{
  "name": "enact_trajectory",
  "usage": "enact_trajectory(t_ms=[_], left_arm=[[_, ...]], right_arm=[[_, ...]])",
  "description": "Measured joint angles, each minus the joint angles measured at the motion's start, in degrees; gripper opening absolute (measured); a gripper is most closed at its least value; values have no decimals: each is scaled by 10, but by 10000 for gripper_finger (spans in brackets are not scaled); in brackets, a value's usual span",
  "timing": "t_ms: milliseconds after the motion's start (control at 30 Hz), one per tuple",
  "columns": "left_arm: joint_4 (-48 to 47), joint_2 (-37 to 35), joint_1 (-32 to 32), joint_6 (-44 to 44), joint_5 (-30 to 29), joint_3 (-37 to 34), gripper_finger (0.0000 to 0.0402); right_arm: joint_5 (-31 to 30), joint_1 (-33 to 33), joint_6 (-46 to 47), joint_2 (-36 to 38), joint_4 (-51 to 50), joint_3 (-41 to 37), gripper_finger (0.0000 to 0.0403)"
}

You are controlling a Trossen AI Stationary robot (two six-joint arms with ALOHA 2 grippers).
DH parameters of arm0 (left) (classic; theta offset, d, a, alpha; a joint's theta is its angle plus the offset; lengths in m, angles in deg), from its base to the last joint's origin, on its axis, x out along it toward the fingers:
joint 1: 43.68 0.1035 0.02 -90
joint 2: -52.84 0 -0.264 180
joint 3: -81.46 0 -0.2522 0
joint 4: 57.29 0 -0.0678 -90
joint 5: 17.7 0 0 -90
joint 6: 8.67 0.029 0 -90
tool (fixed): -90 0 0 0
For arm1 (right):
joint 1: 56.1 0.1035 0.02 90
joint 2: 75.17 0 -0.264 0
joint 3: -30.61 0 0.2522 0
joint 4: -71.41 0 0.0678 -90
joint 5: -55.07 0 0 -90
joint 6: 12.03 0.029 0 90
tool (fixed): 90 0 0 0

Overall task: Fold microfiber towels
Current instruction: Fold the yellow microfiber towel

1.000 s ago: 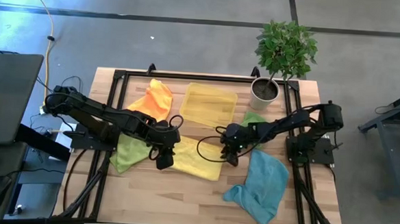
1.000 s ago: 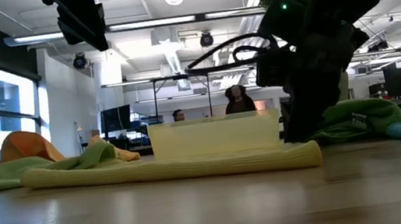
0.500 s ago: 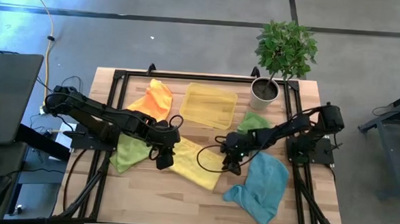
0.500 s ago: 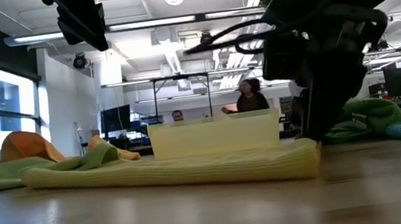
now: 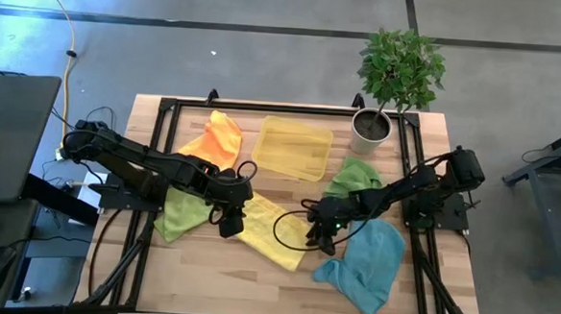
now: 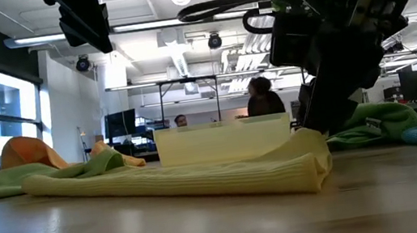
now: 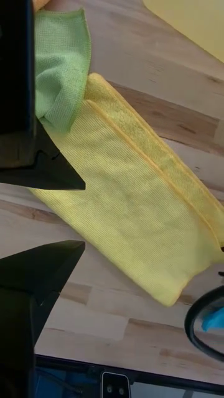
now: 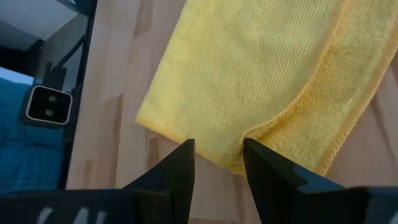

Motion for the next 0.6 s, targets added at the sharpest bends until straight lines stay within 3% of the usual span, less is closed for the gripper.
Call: enact_trajectory(t_ms=[233, 433, 600], left_arm=[[0, 0, 0, 0, 0, 0, 133], [0, 0, 0, 0, 0, 0, 133], [0, 0, 0, -6, 0, 0, 133]], right_arm=[[-50, 19, 14, 0, -18, 0, 128], [-40, 27, -2, 0, 37, 0, 128], [-67, 27, -1, 0, 11, 0, 128]])
